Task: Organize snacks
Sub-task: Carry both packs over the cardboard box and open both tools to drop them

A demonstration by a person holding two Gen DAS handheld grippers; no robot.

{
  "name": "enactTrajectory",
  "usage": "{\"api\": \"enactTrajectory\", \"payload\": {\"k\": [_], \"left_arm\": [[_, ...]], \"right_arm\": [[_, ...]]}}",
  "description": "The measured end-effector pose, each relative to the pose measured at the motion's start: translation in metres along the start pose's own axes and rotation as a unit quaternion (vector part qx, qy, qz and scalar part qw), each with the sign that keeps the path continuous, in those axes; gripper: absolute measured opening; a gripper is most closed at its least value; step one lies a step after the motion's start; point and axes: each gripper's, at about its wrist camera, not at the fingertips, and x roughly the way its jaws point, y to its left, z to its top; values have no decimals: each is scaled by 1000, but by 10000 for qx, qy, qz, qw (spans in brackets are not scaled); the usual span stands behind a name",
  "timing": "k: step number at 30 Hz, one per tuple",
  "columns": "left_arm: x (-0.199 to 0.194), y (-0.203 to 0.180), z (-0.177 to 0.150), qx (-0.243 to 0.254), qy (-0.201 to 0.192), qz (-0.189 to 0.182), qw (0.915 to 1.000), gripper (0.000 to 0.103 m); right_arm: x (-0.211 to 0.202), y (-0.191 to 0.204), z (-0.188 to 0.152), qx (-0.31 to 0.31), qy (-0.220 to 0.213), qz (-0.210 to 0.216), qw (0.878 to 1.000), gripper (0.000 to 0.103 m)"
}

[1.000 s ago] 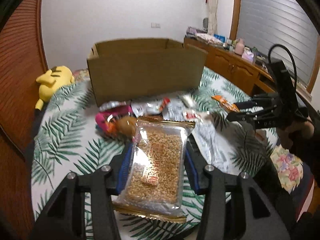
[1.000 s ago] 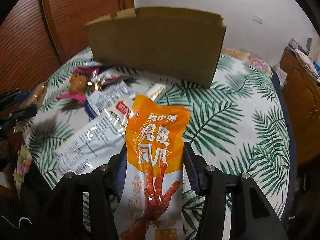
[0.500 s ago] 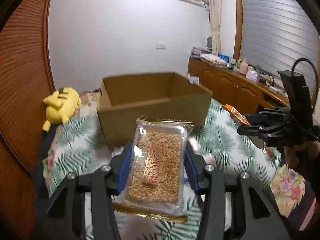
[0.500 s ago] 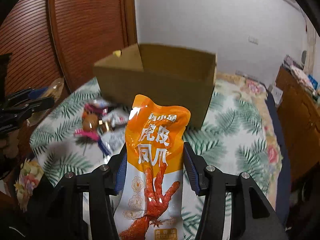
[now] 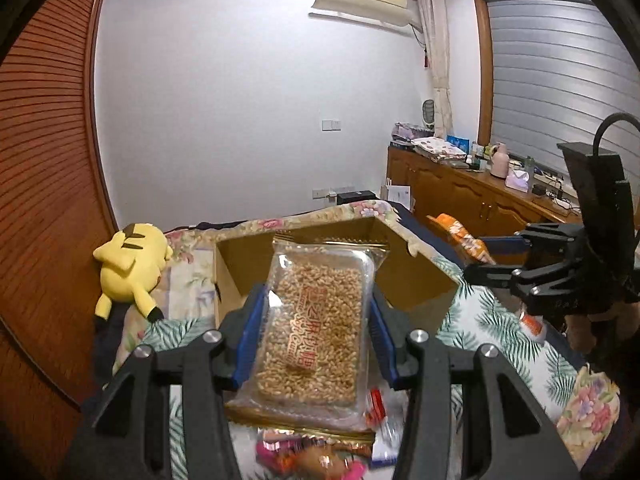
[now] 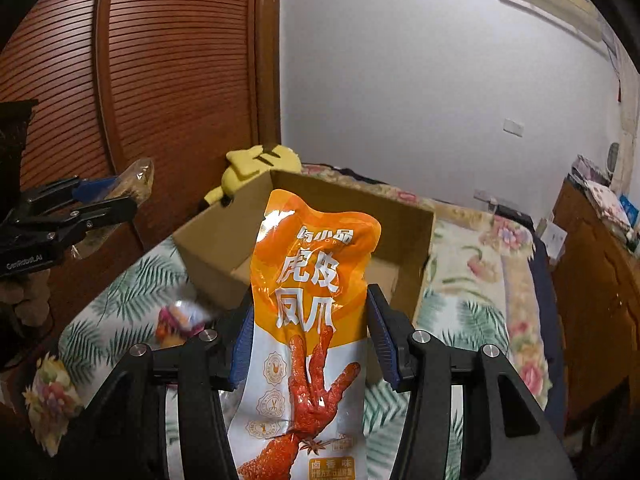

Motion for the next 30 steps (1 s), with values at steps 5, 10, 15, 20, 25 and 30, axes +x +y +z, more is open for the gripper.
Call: {"api": "enactTrajectory", "payload": {"k": [5, 10, 15, 20, 25, 30], "left_arm": [[37, 3, 31, 42, 21, 20, 10000, 47], [76, 9, 54, 51, 96, 55, 9999, 47], [108, 13, 63, 59, 171, 76, 9998, 47], [139, 17, 65, 51, 321, 112, 9994, 47], [169, 17, 56, 7, 564, 111, 9983, 47], [185, 10, 48, 85, 718, 93, 9973, 48]], "right_arm": [[32, -17, 24, 131, -22, 17, 9999, 51], [63, -32, 40, 208, -13, -44, 9998, 51], [84, -41, 49, 222, -31, -71, 9997, 51], [106, -46, 49, 258, 81, -109, 9996, 52], [123, -47, 44, 292, 210, -158, 9992, 52], [132, -38, 38, 190, 320, -321, 9988, 52]]}}
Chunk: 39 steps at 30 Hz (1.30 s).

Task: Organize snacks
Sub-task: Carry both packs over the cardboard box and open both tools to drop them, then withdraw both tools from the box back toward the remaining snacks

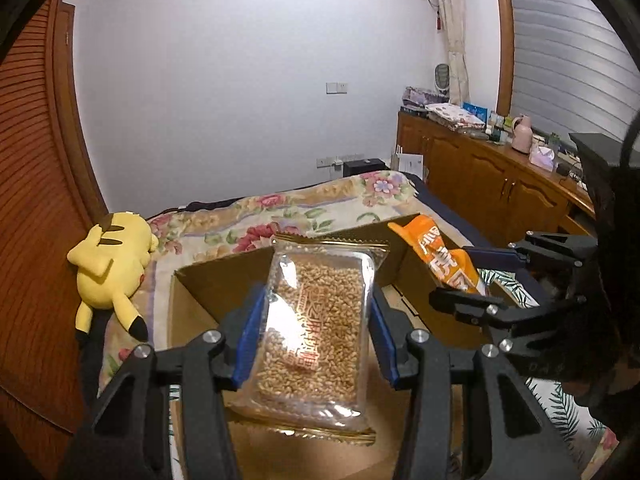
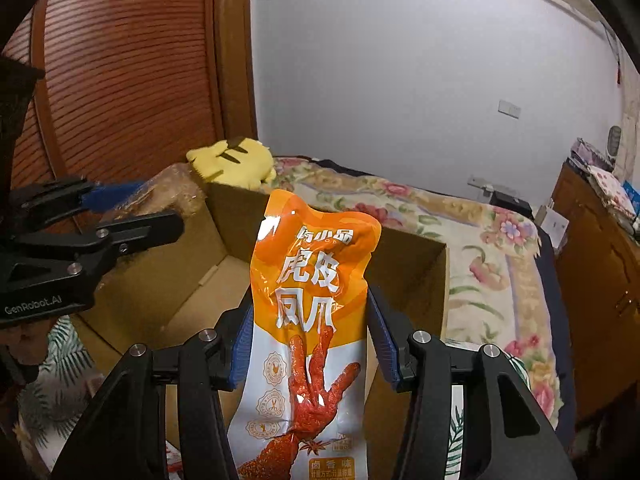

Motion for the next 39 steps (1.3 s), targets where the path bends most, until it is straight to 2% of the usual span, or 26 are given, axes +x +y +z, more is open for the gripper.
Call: {"api": "enactTrajectory", "payload": {"k": [11, 13, 15, 19, 21, 23, 28, 30, 39], "left_arm": [[1, 0, -10, -123, 108, 48, 9999, 65], [-4, 3, -12, -156, 85, 62, 9998, 65], [-10, 3, -13, -164, 63, 91, 9998, 66], [-27, 7, -18, -236, -38, 103, 9997, 69], [-37, 10, -21, -299, -116, 111, 9994, 75], [-49, 12, -25, -321, -233, 123, 9991, 75], [-81, 13, -40, -215, -433, 203, 9986, 79], [-93, 13, -49, -233, -462, 227, 9984, 87], [-137, -2, -93, -159, -653, 55, 9977, 91]], "right_arm": [[15, 2, -15, 95, 154, -33, 9998, 54], [13, -1, -14, 134, 128, -23, 9998, 63], [9, -2, -13, 170, 95, -14, 9998, 64], [-7, 0, -10, 240, -65, 42, 9997, 64], [-24, 3, -12, 285, -194, 84, 9994, 64], [-41, 8, -17, 311, -298, 108, 9990, 64], [-83, 27, -43, 371, -415, 218, 9982, 65], [-96, 37, -59, 409, -393, 283, 9980, 66], [-108, 80, -136, 555, 17, 315, 9980, 73]]}}
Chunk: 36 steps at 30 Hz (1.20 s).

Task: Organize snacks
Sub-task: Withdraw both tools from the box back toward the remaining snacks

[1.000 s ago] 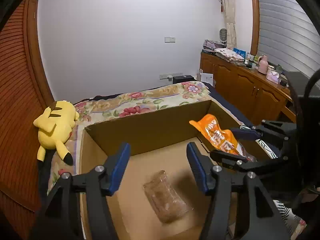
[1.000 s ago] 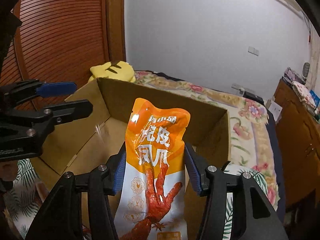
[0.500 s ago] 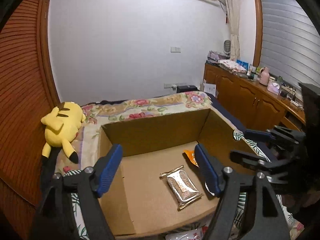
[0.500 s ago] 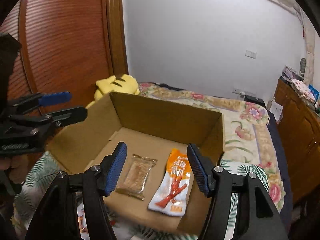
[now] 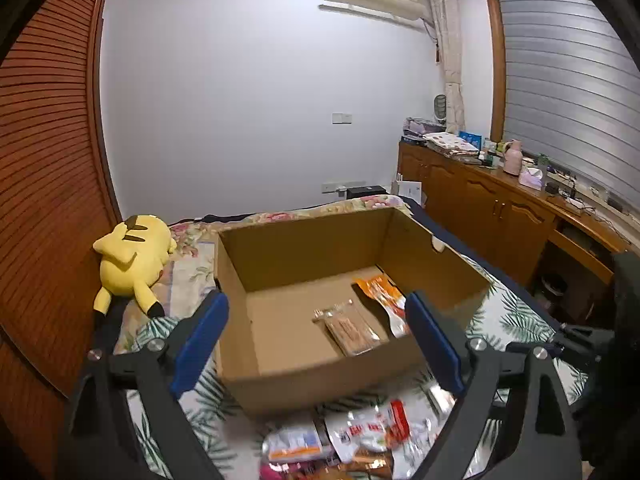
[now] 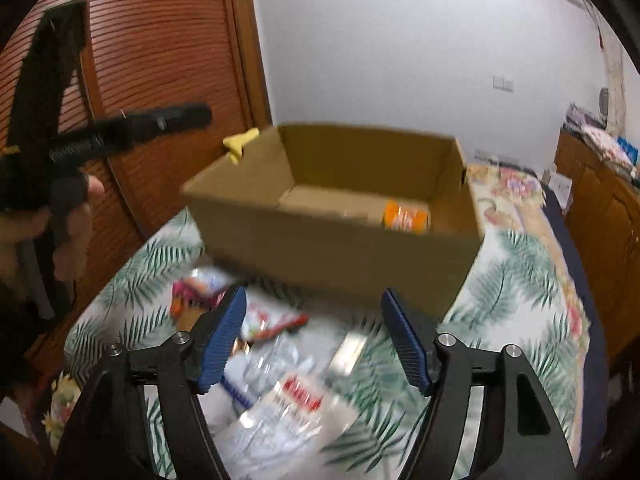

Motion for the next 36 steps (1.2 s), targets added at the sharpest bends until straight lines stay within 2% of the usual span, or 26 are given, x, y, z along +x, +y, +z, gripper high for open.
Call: {"api": "enactTrajectory", "payload": {"k": [5, 11, 15, 23, 36], "left_arm": [[-20, -13, -29, 110, 110, -81, 9998, 92], [-36, -21, -58, 205, 179, 109, 9996, 91], [-41, -19, -78, 124, 328, 65, 9994, 91], [-41, -14, -116, -114, 584, -17, 9982, 91], [-36, -7, -147, -409, 785, -77, 9960, 91]], "right_arm": [[3, 10, -29, 102, 192, -94, 9997, 73], [8, 14, -59, 391, 428, -98, 9983, 74], [15, 18, -73, 540, 600, -92, 9967, 74], [27, 18, -88, 779, 823, -184, 9934, 74], [35, 23, -97, 704, 965, -297, 9924, 75]]}}
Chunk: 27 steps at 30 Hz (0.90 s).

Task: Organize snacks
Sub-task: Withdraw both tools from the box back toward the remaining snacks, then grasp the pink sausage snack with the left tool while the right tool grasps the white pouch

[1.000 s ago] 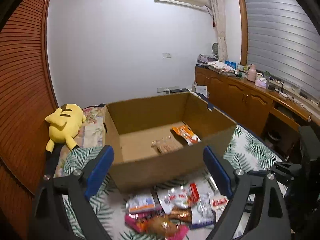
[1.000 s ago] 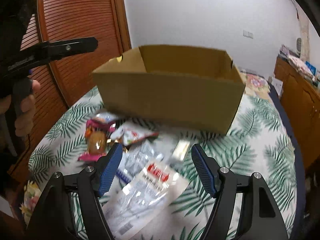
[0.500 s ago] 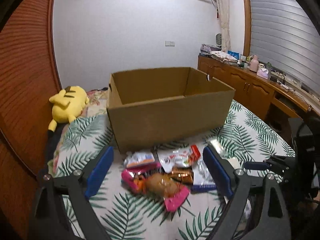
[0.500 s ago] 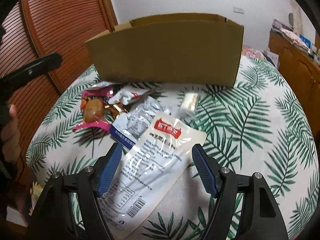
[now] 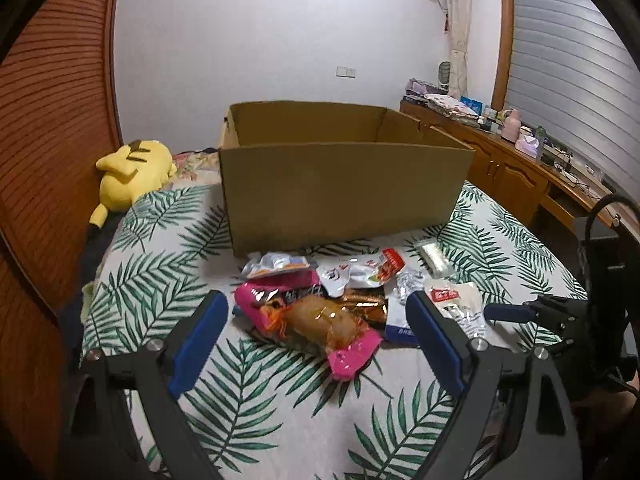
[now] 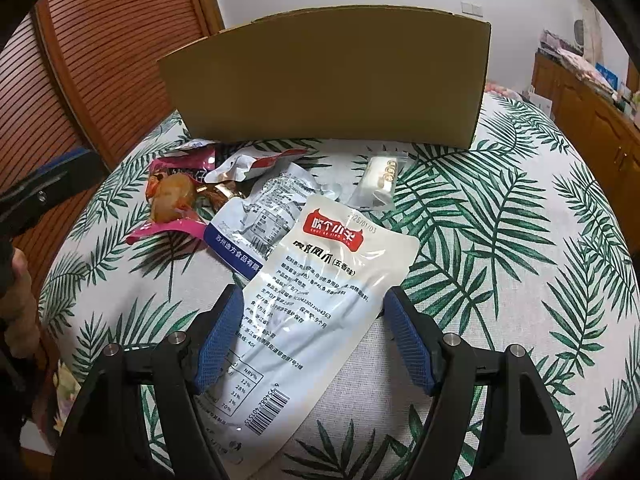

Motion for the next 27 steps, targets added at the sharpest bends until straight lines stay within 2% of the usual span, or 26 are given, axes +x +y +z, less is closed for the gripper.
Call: {"api": "enactTrajectory", "payload": {"k": [8, 17, 20, 27], "left_arm": [[11, 8, -13, -162, 133, 30, 9998, 91], [12, 12, -22, -222, 167, 11, 9996, 91], [13, 12, -25, -230, 188, -12, 9996, 91], [15, 12, -27, -256, 232, -26, 9994, 91]], "right_arm": [[5, 6, 1, 38, 75, -133, 9999, 78], [2, 14, 1, 170, 211, -43, 9996, 77], [2, 17, -1, 183, 270, -25, 9995, 80], [6, 36, -11, -380, 437, -363, 9977, 86]]}}
